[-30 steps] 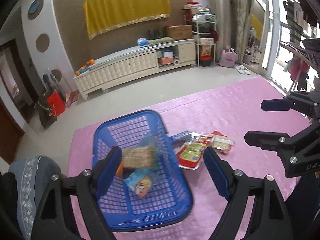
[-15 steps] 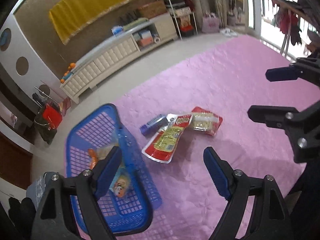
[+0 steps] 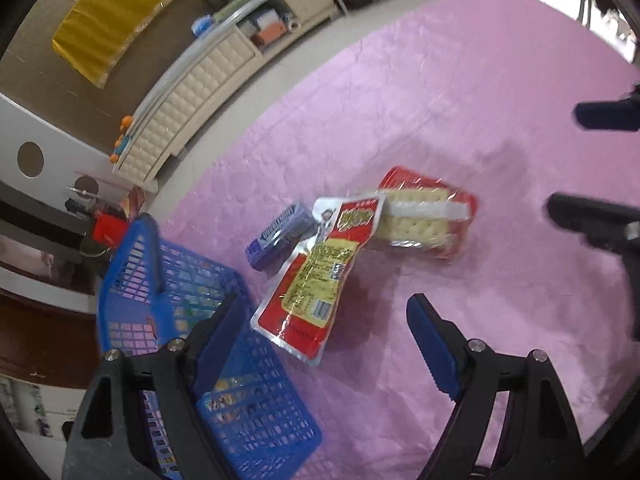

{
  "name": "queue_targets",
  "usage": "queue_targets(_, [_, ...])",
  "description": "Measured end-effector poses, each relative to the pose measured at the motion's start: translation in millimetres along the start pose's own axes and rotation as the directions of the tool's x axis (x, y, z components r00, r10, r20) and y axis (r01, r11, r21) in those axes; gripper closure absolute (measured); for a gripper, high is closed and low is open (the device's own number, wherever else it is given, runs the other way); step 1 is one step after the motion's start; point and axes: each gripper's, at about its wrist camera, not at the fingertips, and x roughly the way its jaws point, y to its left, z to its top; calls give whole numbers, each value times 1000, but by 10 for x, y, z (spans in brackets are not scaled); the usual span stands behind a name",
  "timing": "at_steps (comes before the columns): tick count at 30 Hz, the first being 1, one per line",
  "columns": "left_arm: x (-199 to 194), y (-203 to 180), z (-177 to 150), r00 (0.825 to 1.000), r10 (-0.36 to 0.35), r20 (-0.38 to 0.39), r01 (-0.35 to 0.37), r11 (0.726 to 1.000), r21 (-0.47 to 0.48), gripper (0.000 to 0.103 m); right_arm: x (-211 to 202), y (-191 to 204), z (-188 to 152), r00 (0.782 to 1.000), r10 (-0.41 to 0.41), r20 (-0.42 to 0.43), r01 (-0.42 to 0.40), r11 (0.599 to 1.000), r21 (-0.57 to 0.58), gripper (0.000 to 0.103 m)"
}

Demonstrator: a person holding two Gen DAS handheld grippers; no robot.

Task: Organize snacks
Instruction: 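Move both tools from the basket toward the remaining snacks, then grasp the red-yellow sausage packet with left tool while right tool grasps the white-banded cracker pack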

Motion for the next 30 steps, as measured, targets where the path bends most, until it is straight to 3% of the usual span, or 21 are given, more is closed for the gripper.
queue_targets(6, [399, -14, 123, 995, 39, -88, -36, 999, 36, 28, 242, -150, -14, 999, 42, -20, -41, 999, 15, 18])
queue_targets(9, [489, -9, 169, 994, 54, -94, -50, 998, 46, 31, 329, -163, -48, 997, 68, -29, -67, 997, 25, 18])
queue_targets(12, [594, -25, 192, 991, 40, -126, -31, 997, 72, 55, 351, -163, -82, 993, 118, -13, -118, 993, 28, 18])
queue_targets(14, [661, -42, 183, 988, 32, -152, -20, 997, 79, 83, 371, -141, -95, 992, 128, -20, -128, 992, 17, 18])
queue_targets(16, [664, -69, 191, 986, -5, -166, 15, 998, 59, 92, 366, -113, -100, 991, 136, -21, -136, 991, 1, 18])
queue_targets(21, [524, -65, 154, 991, -63, -117, 67, 997, 37, 96, 349, -41, -89, 990, 136, -41, -138, 989, -49, 18])
queue_targets(24, [424, 22, 100, 991, -103, -83, 100, 994, -45, 97, 316, 49, -68, 989, 136, -53, -140, 986, -95, 18])
queue_targets(30, [172, 256, -132, 989, -146, 20, 147, 972, -181, 98, 297, 157, 17, 974, 215, -75, -223, 967, -120, 18])
